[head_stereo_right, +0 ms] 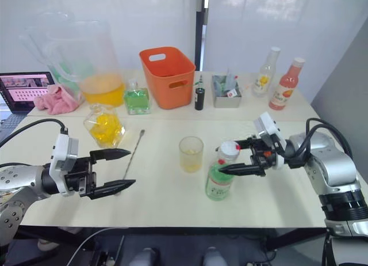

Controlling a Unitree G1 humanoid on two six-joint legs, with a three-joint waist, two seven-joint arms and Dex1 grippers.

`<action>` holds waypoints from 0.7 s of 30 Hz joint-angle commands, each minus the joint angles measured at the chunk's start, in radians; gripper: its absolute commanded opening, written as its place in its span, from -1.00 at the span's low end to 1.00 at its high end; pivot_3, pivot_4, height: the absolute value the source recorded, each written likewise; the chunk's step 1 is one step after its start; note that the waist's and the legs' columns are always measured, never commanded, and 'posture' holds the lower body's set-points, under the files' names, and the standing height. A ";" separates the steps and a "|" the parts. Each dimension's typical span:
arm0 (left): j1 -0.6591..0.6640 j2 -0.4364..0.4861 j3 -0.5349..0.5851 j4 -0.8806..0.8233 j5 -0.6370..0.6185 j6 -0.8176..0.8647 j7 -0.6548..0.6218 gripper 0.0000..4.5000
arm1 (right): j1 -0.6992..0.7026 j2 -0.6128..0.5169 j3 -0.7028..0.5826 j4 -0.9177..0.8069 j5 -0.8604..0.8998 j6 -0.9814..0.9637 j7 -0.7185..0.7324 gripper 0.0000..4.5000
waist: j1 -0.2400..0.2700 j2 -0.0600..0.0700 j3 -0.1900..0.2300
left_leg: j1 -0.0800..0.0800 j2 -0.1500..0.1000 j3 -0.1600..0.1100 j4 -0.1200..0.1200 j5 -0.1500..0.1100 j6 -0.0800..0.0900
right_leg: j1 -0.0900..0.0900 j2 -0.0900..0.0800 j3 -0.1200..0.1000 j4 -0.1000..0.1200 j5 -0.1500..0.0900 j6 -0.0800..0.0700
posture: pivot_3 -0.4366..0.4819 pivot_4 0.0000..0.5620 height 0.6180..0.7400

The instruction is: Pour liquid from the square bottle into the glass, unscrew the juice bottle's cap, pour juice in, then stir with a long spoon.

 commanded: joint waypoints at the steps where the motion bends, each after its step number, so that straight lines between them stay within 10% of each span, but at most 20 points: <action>1: -0.034 0.011 -0.010 0.000 -0.015 -0.006 -0.011 1.00 | 0.020 -0.001 -0.054 -0.054 0.018 0.006 -0.022 -0.26 | 0.003 0.000 0.000 | 0.000 0.000 0.000 0.000 0.000 0.000 | 0.000 0.000 0.000 0.000 0.000 0.000 | -0.05 -0.47 1.00; 21: -0.227 -0.045 -0.188 0.197 0.034 -0.059 -0.154 1.00 | 0.343 0.063 -0.352 -0.635 0.218 0.278 -0.682 -0.38 | 0.013 0.000 0.000 | -0.001 0.000 0.000 0.000 0.000 0.000 | 0.000 0.000 0.000 0.000 0.000 0.000 | -0.05 -0.47 1.00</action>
